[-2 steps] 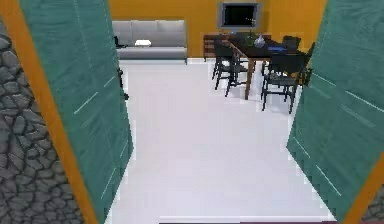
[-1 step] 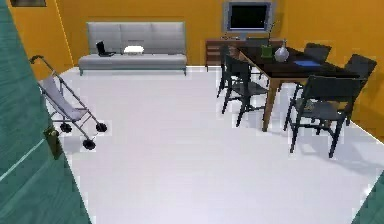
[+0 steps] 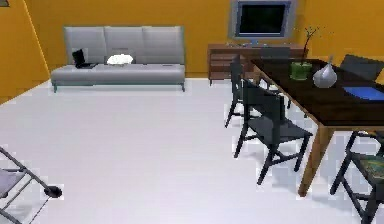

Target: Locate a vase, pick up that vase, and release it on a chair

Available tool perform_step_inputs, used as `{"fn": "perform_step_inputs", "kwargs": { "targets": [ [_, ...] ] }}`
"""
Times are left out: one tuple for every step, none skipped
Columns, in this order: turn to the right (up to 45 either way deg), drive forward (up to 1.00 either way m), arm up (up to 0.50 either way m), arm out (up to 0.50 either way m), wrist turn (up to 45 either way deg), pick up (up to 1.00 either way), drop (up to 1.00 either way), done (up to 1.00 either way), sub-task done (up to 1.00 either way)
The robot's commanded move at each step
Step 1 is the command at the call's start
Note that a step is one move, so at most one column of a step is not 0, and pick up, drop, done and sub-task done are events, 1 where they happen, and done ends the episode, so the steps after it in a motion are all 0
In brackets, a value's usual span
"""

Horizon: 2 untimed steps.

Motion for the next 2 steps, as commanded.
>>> {"fn": "perform_step_inputs", "kwargs": {
  "targets": [
    [0.0,1.00,0.00,0.00,0.0,0.00,0.00,0.00,0.00],
    [0.0,1.00,0.00,0.00,0.0,0.00,0.00,0.00,0.00]
  ]
}}
